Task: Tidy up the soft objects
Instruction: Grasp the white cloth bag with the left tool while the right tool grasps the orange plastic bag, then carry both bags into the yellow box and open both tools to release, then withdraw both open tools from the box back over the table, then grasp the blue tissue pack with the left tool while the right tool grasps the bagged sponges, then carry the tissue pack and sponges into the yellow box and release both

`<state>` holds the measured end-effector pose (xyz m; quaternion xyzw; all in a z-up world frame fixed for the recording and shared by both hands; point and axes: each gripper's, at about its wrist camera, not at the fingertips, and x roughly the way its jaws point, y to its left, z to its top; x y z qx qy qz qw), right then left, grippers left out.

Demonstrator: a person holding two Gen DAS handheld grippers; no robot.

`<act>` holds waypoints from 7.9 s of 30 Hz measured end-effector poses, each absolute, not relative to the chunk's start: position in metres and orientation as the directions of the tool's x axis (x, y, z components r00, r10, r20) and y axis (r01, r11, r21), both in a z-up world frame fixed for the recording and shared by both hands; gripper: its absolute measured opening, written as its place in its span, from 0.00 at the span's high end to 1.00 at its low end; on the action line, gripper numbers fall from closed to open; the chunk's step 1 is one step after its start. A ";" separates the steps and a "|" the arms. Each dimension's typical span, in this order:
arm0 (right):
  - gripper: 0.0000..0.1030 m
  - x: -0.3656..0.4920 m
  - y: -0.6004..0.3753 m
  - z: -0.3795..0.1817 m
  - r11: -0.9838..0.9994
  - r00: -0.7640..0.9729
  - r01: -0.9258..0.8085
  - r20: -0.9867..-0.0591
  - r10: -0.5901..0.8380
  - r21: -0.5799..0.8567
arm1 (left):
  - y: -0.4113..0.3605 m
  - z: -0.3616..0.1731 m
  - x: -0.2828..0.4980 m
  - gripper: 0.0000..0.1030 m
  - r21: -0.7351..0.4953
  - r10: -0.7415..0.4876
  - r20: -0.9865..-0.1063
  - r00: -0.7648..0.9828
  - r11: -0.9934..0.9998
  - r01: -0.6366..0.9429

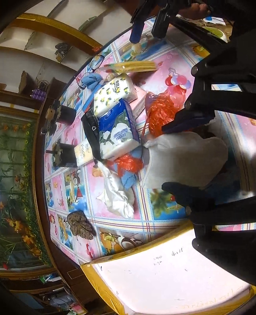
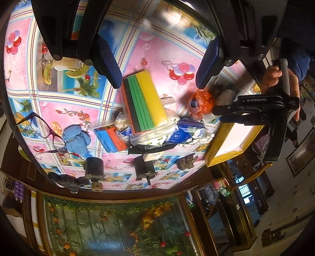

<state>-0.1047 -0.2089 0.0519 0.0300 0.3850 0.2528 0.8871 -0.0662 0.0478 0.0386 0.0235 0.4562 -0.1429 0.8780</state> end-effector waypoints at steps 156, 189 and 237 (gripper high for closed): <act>0.23 -0.027 -0.256 0.032 0.733 0.530 -0.350 -0.522 0.668 0.583 | 0.009 0.072 0.001 0.30 -0.066 -0.252 -0.728 0.638 0.951 0.301; 0.24 -0.028 -0.222 0.019 0.818 0.436 -0.435 -0.707 0.558 0.377 | -0.038 0.014 -0.060 0.51 0.053 -0.158 -0.829 0.536 0.933 0.356; 0.62 -0.029 -0.001 0.082 0.698 0.306 -0.627 -0.714 0.630 0.346 | 0.185 0.086 -0.111 0.53 -0.173 -0.123 -0.622 0.773 0.985 0.018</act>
